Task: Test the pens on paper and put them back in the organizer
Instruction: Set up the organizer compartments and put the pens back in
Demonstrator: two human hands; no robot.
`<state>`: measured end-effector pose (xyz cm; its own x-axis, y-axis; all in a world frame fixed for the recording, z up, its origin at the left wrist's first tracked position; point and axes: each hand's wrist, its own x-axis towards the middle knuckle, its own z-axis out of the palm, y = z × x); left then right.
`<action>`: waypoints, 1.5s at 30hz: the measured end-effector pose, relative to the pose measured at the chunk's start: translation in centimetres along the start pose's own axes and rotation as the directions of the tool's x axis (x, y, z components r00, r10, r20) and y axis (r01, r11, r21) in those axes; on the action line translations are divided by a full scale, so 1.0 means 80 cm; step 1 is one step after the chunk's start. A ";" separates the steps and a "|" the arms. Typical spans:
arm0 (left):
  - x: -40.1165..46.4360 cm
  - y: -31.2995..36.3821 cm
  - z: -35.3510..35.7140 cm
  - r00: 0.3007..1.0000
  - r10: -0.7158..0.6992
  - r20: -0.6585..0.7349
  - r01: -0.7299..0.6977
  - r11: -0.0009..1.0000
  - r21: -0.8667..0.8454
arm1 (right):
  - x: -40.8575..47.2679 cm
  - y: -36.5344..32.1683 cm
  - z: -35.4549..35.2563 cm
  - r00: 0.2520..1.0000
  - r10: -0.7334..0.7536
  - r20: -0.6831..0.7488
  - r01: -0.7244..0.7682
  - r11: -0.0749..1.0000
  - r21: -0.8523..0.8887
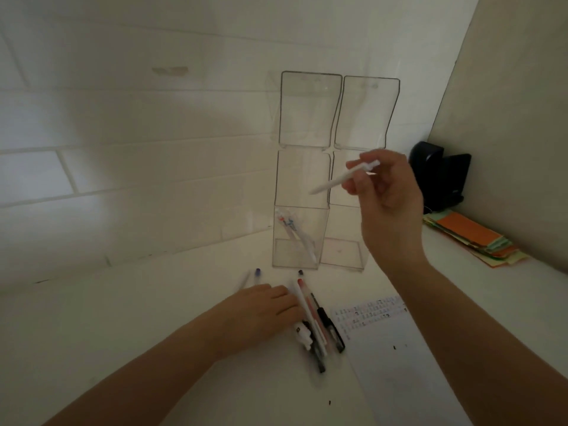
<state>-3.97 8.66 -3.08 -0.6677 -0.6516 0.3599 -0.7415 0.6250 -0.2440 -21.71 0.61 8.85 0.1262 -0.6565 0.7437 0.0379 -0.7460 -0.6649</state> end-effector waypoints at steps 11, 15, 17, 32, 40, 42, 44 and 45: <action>0.095 -0.066 -0.102 0.410 -0.793 -0.450 0.247 0.572 -0.782 | -0.003 0.032 0.012 0.878 0.247 0.409 -0.015 0.870 -0.493; 0.127 -0.098 -0.097 0.429 -0.813 -0.394 0.299 0.539 -0.787 | -0.060 0.031 -0.004 0.445 0.496 0.746 0.157 0.777 -0.610; 0.131 -0.104 -0.081 0.481 -0.805 -0.347 0.349 0.539 -0.767 | -0.082 0.035 -0.005 0.352 0.567 0.745 0.199 0.733 -0.651; 0.058 -0.069 -0.058 0.448 -0.850 -0.277 0.508 0.496 -0.704 | -0.122 0.027 0.019 0.360 0.633 0.686 0.285 0.625 -0.726; -0.040 -0.006 -0.040 0.396 -0.760 0.515 0.917 0.355 -0.181 | -0.127 0.013 0.017 0.362 0.665 0.653 0.235 0.613 -0.754; -0.043 0.003 -0.043 0.377 -0.766 0.521 0.923 0.359 -0.140 | -0.131 0.012 0.020 0.381 0.673 0.635 0.237 0.592 -0.770; -0.043 0.008 -0.044 0.350 -0.784 0.512 0.928 0.364 -0.076 | -0.132 0.011 0.023 0.398 0.685 0.610 0.197 0.586 -0.786; -0.042 0.010 -0.043 0.340 -0.792 0.507 0.928 0.368 -0.048 | -0.132 0.010 0.023 0.415 0.686 0.598 0.166 0.589 -0.791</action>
<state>-2.13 12.83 -1.36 0.3265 -0.9347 -0.1405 -0.8900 -0.3541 0.2874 -21.15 7.14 0.33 0.6710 -0.7171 -0.1885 -0.7407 -0.6369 -0.2138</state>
